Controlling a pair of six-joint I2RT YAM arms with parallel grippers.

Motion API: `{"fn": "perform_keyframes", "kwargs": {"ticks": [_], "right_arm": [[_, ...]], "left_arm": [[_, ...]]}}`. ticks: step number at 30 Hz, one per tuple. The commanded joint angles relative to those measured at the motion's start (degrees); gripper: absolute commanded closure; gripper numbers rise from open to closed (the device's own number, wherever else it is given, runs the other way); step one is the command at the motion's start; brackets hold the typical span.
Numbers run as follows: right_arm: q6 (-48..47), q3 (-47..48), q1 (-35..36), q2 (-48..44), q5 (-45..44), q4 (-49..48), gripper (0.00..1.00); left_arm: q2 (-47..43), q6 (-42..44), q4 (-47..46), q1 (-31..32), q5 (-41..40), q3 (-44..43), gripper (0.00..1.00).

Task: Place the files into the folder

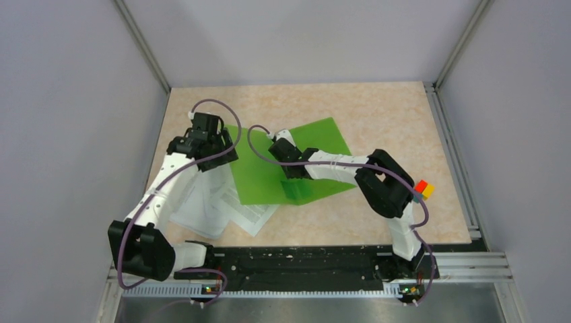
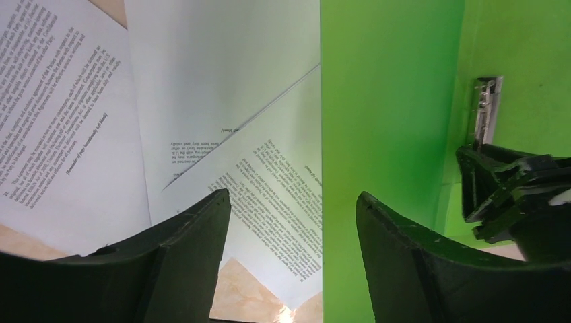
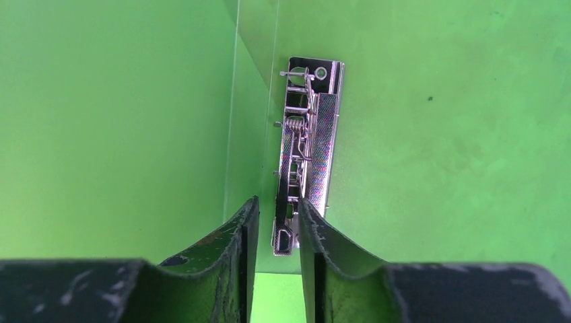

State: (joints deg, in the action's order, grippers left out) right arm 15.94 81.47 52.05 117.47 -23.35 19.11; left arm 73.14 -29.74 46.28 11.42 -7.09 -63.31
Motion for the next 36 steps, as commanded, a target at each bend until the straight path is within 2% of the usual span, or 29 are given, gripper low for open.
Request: {"fn": "perform_keyframes", "kwargs": {"ticks": [1,6,15,20,24,30,36], "right_arm": [[2.08,0.23,0.09,-0.11,-1.54,0.05,0.74],[3.86,-1.38,1.22,-1.46,-4.35,2.21,0.82],[8.26,-4.0,5.07,-2.95,-10.15,6.4,0.86],[10.44,-4.24,6.14,-3.32,-11.17,8.88,0.89],[11.75,-5.51,7.25,-4.33,-11.82,9.37,0.89],[14.86,-8.43,8.33,-6.36,-12.7,9.42,0.93],[18.54,-15.19,9.27,-11.15,-12.95,6.26,0.93]], "left_arm": [[-0.55,-1.58,-0.5,-0.52,1.05,-5.74,0.26],[0.92,-2.08,-0.5,-0.52,3.46,-9.28,0.26],[1.21,-5.69,-2.26,-0.31,12.78,-18.21,0.28],[1.58,-9.75,-3.69,2.66,15.77,-22.45,0.29],[2.11,-14.64,-7.18,5.03,17.57,-22.56,0.3],[3.59,-23.1,-12.43,6.86,13.16,-17.81,0.32],[10.22,-28.15,-16.42,7.97,15.97,-13.16,0.32]]}}
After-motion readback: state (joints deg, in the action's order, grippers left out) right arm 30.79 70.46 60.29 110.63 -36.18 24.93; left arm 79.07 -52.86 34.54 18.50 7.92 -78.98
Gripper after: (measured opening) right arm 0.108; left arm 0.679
